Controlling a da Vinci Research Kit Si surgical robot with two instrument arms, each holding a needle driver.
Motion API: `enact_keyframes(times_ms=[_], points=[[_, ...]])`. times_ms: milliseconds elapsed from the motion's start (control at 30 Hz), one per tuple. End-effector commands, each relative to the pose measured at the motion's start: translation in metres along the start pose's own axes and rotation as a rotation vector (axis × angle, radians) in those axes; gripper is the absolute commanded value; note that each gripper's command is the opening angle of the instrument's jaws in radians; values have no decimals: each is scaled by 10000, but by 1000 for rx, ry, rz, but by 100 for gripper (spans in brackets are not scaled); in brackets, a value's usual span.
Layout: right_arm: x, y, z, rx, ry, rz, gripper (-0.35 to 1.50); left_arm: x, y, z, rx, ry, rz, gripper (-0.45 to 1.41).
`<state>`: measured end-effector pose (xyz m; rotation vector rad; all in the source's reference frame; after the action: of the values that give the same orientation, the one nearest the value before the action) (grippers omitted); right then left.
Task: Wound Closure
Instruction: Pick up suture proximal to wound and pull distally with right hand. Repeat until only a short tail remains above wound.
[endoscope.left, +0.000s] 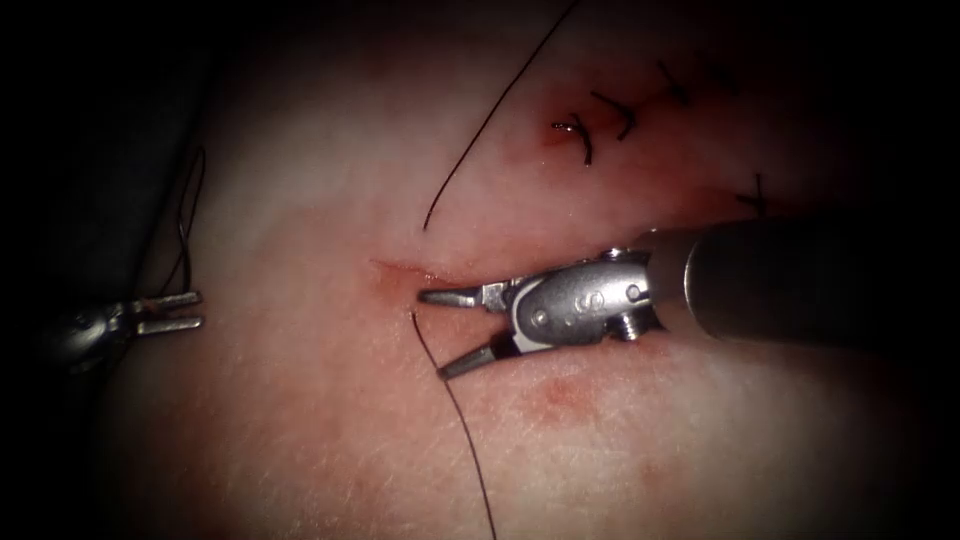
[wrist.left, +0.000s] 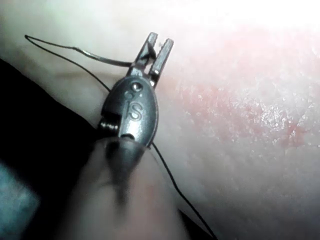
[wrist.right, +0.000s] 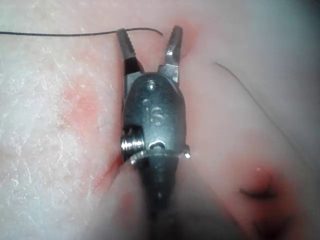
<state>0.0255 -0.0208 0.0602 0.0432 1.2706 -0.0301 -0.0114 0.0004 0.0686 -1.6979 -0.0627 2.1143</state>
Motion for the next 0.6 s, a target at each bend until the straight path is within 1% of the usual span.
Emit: enact_keyframes(times_ms=[33, 200, 333, 433, 600], points=[[-5, -1, 9, 2, 2, 0, 131, -7, 2, 6, -1, 1, -1, -45], [-4, 4, 2, 5, 3, -6, 130, -8, 3, 5, -1, 1, 0, -45], [-5, 0, 3, 7, 1, -10, 126, -8, 3, 5, -1, 1, 0, -45], [-7, -8, 12, 14, -11, -21, 126, -8, 3, 5, -1, 1, 0, -45], [-14, -10, 25, 10, -26, -29, 123, -8, 3, 5, -1, 1, 0, -45]])
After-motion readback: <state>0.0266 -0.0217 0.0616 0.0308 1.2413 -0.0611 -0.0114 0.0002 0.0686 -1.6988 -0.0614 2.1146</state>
